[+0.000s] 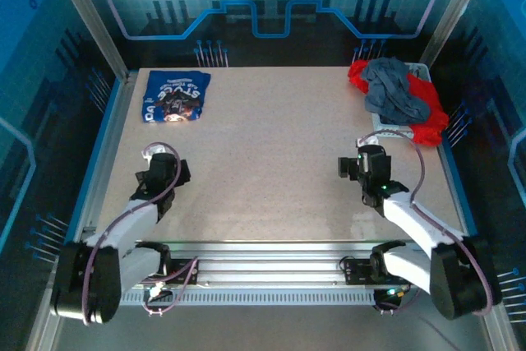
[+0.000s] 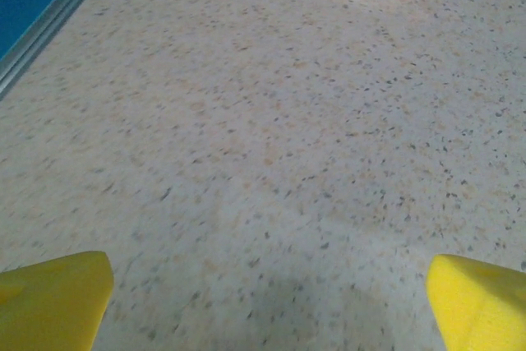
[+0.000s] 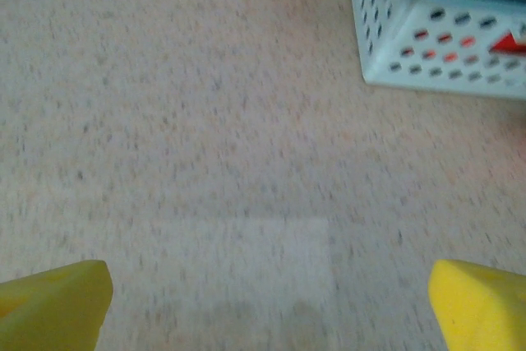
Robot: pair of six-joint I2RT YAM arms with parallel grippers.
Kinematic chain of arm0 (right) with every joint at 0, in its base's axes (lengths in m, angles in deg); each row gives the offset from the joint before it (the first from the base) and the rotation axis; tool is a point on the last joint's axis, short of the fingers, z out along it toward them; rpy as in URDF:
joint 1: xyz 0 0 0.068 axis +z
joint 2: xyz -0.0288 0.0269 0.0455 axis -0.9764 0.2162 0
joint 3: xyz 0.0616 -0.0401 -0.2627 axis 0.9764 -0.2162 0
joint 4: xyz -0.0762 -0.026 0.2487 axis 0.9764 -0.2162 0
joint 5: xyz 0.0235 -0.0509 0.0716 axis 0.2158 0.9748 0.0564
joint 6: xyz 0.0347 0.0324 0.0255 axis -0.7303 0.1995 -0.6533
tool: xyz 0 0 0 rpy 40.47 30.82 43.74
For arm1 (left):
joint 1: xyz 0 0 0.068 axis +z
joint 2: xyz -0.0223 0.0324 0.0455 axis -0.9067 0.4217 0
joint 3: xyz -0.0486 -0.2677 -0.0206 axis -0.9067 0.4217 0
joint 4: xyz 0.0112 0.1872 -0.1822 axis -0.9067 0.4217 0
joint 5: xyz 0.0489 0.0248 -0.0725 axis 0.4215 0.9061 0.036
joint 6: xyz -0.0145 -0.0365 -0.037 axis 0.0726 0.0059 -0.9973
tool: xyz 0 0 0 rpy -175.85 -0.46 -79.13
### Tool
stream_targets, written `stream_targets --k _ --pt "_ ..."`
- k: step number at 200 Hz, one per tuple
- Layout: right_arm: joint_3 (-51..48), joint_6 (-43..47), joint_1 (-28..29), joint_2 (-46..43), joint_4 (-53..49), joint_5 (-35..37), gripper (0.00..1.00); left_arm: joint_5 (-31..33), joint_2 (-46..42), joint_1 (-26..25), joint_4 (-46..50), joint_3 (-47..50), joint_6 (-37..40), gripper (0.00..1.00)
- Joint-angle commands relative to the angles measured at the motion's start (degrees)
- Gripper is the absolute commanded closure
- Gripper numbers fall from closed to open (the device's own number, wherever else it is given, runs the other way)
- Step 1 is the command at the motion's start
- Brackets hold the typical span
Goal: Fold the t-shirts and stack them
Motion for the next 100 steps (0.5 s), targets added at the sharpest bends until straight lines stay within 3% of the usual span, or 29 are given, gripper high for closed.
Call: stream_targets --k 1,23,39,78,88,100 --pt "-1.54 3.66 -2.75 5.34 18.82 -2.93 0.0 -4.79 4.91 2.43 -22.31 0.63 2.68 0.01" --pt "-1.49 3.14 -5.15 10.67 26.58 -5.91 0.0 -9.59 12.05 4.62 -30.92 -0.76 1.14 0.01" --pt "0.43 6.36 -5.59 13.6 27.44 -7.06 0.0 -13.96 15.34 4.76 -33.45 -2.51 5.44 0.01" --pt "-1.71 5.85 -9.46 20.16 37.99 -13.14 0.0 -14.52 27.67 4.0 -63.59 5.83 8.68 0.01" --pt "-3.34 6.75 -9.16 22.24 43.68 -13.47 0.0 -13.38 25.91 3.85 -57.8 5.07 7.82 0.01" --pt "-3.09 6.27 -9.37 21.68 41.99 -13.88 0.0 -13.8 25.33 3.79 -53.6 2.69 7.89 0.01"
